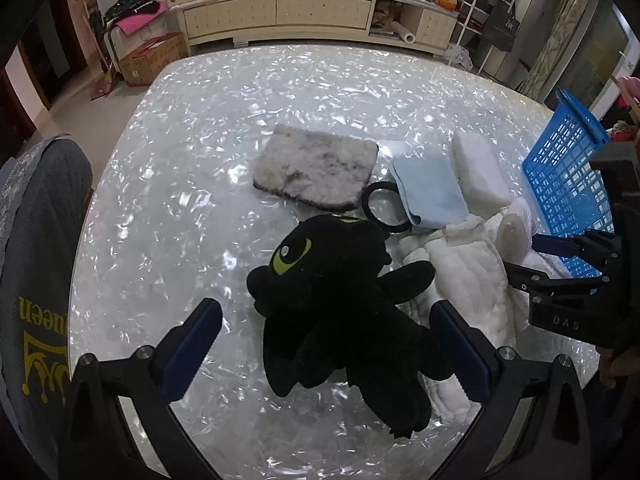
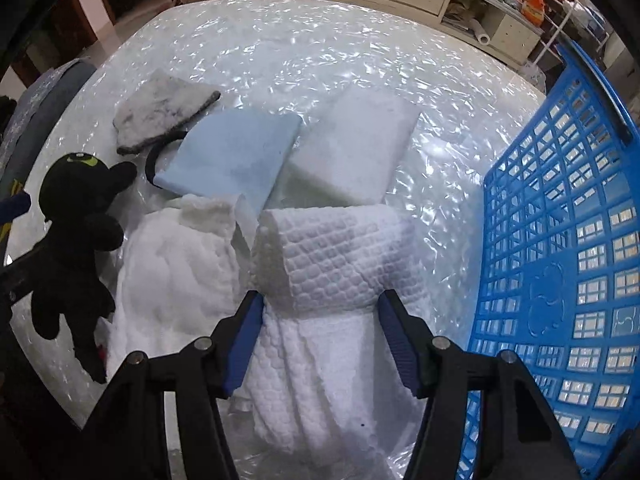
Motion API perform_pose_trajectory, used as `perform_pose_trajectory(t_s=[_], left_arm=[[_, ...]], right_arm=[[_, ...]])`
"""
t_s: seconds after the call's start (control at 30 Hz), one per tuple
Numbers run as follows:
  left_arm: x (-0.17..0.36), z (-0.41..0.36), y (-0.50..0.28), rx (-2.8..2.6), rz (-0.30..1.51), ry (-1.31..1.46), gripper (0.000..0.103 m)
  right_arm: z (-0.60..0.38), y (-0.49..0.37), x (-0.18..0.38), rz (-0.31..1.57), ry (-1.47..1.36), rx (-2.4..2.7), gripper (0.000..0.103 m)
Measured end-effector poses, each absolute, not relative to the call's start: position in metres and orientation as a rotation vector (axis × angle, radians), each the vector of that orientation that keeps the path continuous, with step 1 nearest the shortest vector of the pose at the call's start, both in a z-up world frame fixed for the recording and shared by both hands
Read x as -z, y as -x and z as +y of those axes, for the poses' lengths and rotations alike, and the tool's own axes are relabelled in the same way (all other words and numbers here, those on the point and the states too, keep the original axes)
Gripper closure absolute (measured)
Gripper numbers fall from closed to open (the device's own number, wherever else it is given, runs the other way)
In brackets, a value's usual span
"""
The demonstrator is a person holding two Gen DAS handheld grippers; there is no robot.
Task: Organize soft objects
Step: 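Grasp the black plush dragon with the left tool while the right tool grasps the white waffle towel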
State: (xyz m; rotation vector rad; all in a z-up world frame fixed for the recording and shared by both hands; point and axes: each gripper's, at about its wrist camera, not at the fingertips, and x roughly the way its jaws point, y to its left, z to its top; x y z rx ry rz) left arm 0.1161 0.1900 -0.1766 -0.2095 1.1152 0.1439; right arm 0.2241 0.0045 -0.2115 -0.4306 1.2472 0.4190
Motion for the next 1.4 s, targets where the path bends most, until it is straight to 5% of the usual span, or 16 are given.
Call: perform_pose_trajectory(t_s=[0.73,1.0,1.1,1.23,1.4], left_arm=[[0.216,0.198,-0.135,-0.166,1.251,0.35,0.003],[0.211,0.183,-0.138,-0.115,1.225,0.274,0.035],[0.21,0.185,-0.137,-0.094,1.222,0.285,0.051],[0.205,0.187,-0.131,-0.087,1.209,0.278,0.056],[0.193,0.185,-0.125,-0.077,1.181,0.277,0.061]], right_arm=[[0.005,-0.202,0.211,1.2,0.456,-0.425,0.043],[-0.001,-0.203,0.211,1.226,0.452,-0.399,0.029],[-0.009,-0.207,0.212,1.243,0.413,-0.438,0.033],[-0.008,-0.204,0.208,1.245,0.428,-0.445,0.063],[0.007,-0.199,0.205,1.219,0.474,-0.455,0.074]])
